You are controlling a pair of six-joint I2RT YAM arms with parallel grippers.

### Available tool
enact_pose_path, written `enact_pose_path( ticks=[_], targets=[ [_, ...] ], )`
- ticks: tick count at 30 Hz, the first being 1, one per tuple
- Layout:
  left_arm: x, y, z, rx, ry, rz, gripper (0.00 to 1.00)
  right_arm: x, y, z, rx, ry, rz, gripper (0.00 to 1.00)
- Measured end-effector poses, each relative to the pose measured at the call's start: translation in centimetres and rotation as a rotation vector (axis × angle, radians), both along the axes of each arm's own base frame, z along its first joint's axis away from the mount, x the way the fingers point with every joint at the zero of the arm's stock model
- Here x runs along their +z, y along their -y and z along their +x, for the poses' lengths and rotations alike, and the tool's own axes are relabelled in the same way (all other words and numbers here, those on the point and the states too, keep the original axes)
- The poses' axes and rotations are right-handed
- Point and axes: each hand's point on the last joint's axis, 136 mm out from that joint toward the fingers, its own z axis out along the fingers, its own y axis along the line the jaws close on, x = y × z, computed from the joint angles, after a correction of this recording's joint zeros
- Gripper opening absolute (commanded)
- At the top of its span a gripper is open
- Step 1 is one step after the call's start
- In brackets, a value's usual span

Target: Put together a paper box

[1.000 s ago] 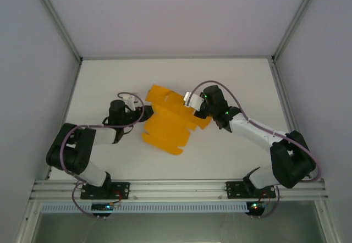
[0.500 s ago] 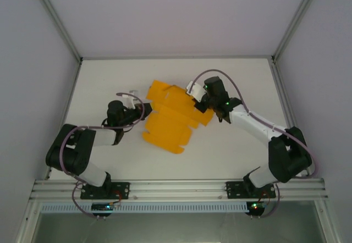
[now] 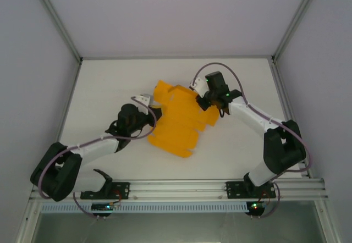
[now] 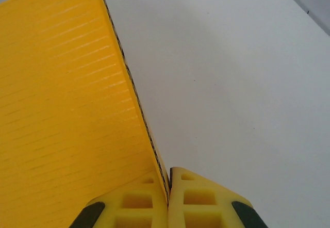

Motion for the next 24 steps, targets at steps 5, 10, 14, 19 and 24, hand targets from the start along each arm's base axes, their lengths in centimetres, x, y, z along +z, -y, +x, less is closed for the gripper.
enact_pose_path(
  ticks=[5, 10, 14, 19, 24],
  targets=[
    [-1.2, 0.8, 0.5, 0.064, 0.026, 0.199, 0.01, 0.3, -1.1, -0.7, 0.048, 0.063, -0.064, 0.00],
    [-4.8, 2.9, 0.3, 0.062, 0.021, 0.413, 0.03, 1.1, -2.2, -1.8, 0.102, 0.129, -0.097, 0.00],
    [-7.1, 4.3, 0.5, 0.069, 0.029, 0.526, 0.05, 0.4, -1.9, -2.8, 0.133, 0.132, -0.121, 0.00],
    [-9.1, 5.6, 1.2, 0.077, 0.024, 0.594, 0.11, 0.0, -1.8, -3.1, 0.158, 0.130, -0.139, 0.00],
    [-9.7, 6.5, 1.3, 0.063, 0.008, 0.575, 0.30, 0.0, -2.0, -3.2, 0.178, 0.135, -0.140, 0.00]
  ],
)
